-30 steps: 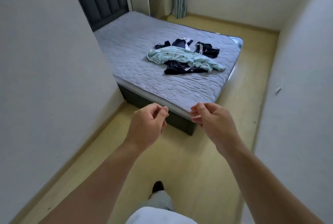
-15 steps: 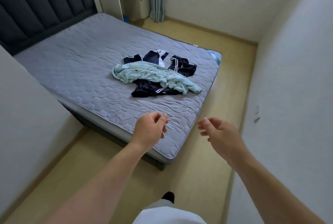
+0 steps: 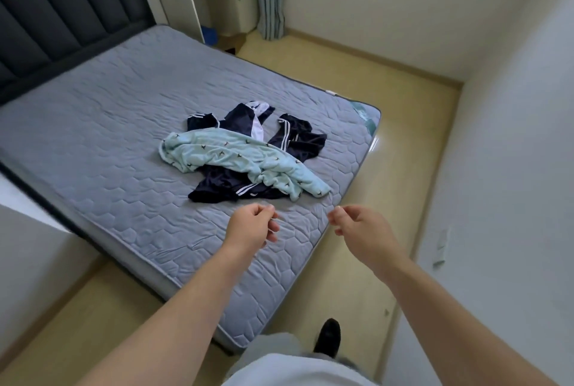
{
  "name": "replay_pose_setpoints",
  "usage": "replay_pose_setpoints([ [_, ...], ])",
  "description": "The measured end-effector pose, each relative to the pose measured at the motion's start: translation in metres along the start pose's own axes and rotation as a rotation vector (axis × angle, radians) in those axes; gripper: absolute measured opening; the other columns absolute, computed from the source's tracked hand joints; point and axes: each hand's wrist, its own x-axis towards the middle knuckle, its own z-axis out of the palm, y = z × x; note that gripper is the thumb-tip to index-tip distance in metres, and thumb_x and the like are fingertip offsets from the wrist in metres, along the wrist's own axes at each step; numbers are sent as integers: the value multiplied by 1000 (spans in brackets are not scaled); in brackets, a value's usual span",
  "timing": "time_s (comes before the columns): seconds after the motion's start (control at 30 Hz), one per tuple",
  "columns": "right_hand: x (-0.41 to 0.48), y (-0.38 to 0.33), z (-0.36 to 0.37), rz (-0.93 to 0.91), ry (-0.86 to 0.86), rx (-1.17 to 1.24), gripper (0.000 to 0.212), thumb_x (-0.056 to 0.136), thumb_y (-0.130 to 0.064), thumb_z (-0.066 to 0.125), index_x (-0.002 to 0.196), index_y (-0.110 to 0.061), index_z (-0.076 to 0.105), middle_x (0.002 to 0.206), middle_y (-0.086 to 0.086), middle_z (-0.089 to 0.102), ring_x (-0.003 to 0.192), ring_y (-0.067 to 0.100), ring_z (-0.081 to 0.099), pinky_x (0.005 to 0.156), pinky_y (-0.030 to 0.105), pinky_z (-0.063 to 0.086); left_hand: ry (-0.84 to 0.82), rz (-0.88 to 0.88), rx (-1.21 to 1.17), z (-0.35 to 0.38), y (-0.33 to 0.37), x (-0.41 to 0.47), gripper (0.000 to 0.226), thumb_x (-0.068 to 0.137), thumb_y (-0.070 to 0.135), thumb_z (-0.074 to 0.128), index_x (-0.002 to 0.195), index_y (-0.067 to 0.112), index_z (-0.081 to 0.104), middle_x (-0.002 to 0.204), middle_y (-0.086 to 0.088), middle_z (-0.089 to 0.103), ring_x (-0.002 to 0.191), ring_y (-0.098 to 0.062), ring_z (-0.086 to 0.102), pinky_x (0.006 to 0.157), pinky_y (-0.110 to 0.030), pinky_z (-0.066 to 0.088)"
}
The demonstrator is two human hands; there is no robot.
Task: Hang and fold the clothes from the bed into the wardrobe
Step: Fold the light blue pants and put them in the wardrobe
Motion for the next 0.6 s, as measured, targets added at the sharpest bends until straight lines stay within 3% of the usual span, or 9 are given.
replay_pose_setpoints([
  [0.07, 36, 0, -16, -1, -41, -47, 33, 101, -41, 49, 87, -20, 71, 81, 0, 72, 78, 17, 67, 74, 33, 52, 22, -47, -15, 17, 12, 21, 27, 100, 25, 54, 80, 13, 67, 64, -1, 67, 49, -13, 60, 46, -24, 39],
  [0.2, 100, 2, -32, 9, -124, -91, 30, 101, -40, 50, 81, -24, 67, 71, -4, 66, 65, 12, 58, 61, 28, 44, 70, -124, -18, 39, 23, 61, 23, 100, 26, 55, 86, 12, 67, 66, 1, 67, 49, -12, 61, 45, -23, 39],
  [0.4, 206, 5, -43, 33, -231, -228, 36, 102, -37, 46, 92, -12, 70, 65, 0, 59, 60, 14, 53, 58, 27, 40, 146, -240, -3, 53, 24, 149, 19, 99, 26, 56, 91, 11, 64, 74, -2, 68, 47, -11, 60, 43, -23, 38],
  [0.6, 339, 1, -21, 18, -347, -386, 37, 105, -33, 39, 113, -10, 67, 97, 7, 70, 90, 25, 64, 79, 34, 52, 192, -320, 42, 73, 20, 302, 15, 98, 27, 54, 91, 16, 60, 84, -3, 65, 49, -12, 60, 45, -25, 41],
])
